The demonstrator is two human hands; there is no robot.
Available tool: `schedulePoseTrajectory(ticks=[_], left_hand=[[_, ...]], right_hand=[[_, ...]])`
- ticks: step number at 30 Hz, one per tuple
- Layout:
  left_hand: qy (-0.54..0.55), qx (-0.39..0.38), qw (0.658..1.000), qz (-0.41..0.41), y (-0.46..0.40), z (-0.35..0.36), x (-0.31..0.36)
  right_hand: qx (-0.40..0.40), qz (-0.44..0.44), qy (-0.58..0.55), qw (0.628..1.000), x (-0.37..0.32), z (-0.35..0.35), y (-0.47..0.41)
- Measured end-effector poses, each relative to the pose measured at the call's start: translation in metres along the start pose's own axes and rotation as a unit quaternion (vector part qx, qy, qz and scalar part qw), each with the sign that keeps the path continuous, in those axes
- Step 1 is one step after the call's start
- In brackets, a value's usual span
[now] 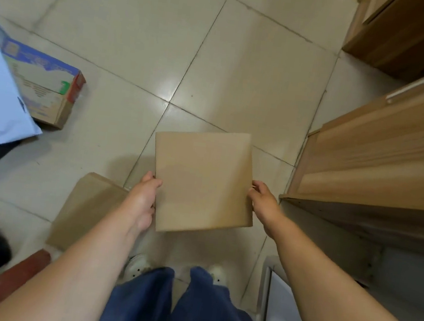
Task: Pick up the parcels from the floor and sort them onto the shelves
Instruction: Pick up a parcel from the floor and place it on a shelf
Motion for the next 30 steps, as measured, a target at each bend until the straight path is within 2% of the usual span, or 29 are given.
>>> schedulePoseTrajectory(ticks=[3,9,16,26,30], left_hand=[[0.005,-0.015,1.0,0.01,0.05,-0.005,0.051],[-0.027,-0.075,0.995,0.055,0.149,-0.002,0.157],[-0.068,-0.069,0.987,0.132,0.252,-0.011,0.258],[-0.038,-0.097,0.972,0.211,0.373,-0.031,0.365],[-0.038,-0.108,0.968,0.224,0.394,-0.034,0.386]], right_hand=[[0.008,-0.012,-0.038,0.999,-0.036,-0.021,0.063],[0.021,-0.058,-0.032,0.998,-0.114,-0.064,0.178],[0.058,-0.104,-0.043,0.992,-0.18,-0.105,0.299],[-0.016,-0.18,-0.174,0.968,-0.231,-0.15,0.43],[-0.035,-0.167,-0.219,0.961,-0.231,-0.169,0.456]])
Point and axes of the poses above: each hand's wrist, its own y-axis away from the middle knuckle, its own z-axis out of the palm, x = y × z, the point moved 1 cm from there along -y, towards the middle knuckle, and after that the axes turned 8 degrees about z, right-handed, at the moved point
